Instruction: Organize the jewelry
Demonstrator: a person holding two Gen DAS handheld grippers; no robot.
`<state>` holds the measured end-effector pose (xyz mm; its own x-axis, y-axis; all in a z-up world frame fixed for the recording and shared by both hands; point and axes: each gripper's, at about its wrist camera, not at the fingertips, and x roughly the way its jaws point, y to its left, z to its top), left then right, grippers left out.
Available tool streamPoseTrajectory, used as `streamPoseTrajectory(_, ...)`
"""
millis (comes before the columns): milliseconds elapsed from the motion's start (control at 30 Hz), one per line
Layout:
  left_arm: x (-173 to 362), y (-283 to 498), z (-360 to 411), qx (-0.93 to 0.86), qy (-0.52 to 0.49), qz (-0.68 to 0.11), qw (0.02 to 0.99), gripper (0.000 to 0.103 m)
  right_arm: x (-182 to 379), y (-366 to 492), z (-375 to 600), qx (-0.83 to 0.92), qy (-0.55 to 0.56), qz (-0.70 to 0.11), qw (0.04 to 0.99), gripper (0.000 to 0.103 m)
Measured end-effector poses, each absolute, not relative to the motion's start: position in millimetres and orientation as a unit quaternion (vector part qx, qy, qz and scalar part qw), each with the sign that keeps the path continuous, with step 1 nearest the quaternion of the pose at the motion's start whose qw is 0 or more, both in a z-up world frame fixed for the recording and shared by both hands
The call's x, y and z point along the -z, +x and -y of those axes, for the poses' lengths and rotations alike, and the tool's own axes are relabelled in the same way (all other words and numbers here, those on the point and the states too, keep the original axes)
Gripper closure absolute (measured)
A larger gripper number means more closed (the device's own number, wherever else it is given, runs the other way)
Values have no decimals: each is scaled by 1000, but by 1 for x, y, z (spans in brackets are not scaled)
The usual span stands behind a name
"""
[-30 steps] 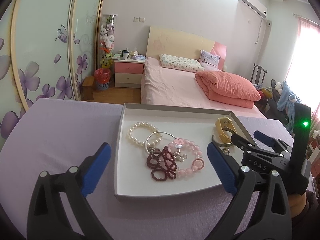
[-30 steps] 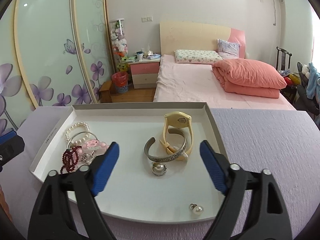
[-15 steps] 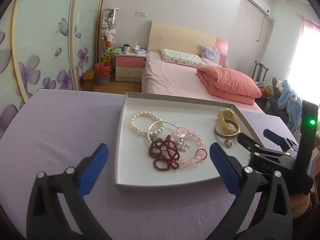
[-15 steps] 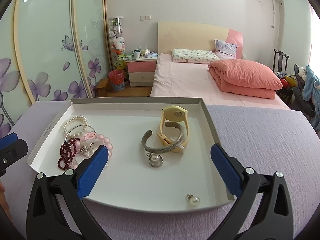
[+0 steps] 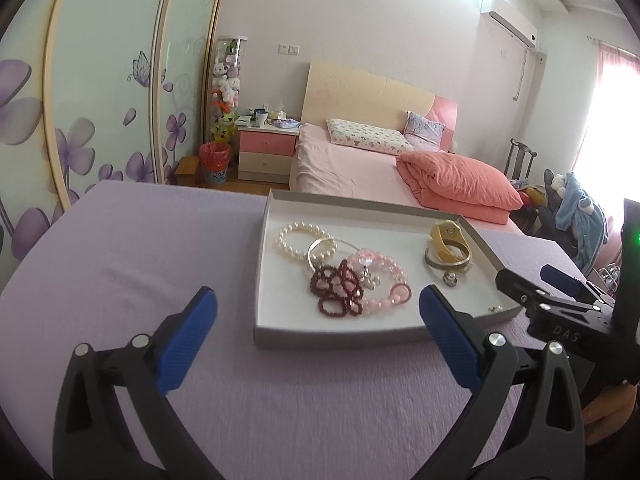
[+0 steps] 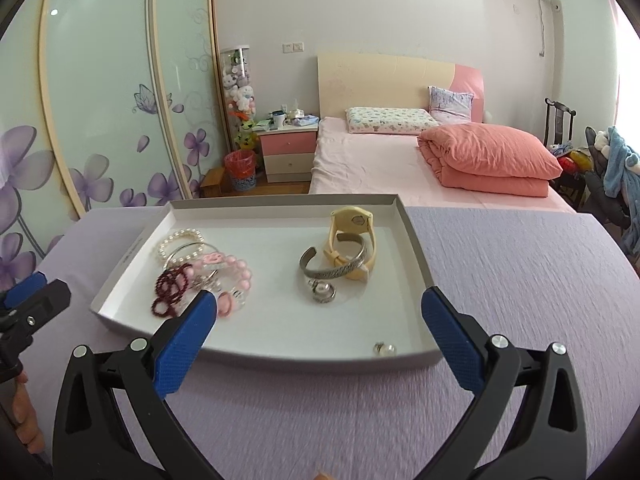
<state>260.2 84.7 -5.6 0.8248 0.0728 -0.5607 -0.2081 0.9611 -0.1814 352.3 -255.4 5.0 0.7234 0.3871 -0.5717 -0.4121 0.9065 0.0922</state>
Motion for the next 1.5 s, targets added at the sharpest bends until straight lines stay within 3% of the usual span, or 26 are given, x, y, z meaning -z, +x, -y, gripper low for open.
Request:
streamPoseTrajectory(267,12,232,-83,-59,-136,-292,945,2,-3,318,268,-224,-25,-300,927,1)
streamPoseTrajectory(700,-12,181,-50,-38,-97,-234,967,2,-20,268,280,-248,-10,-275,929,1)
streamPoseTrajectory(1500,-4,176,-48,-23,-99,-224,969,2,-17,254,288,-248,10,-259,933,1)
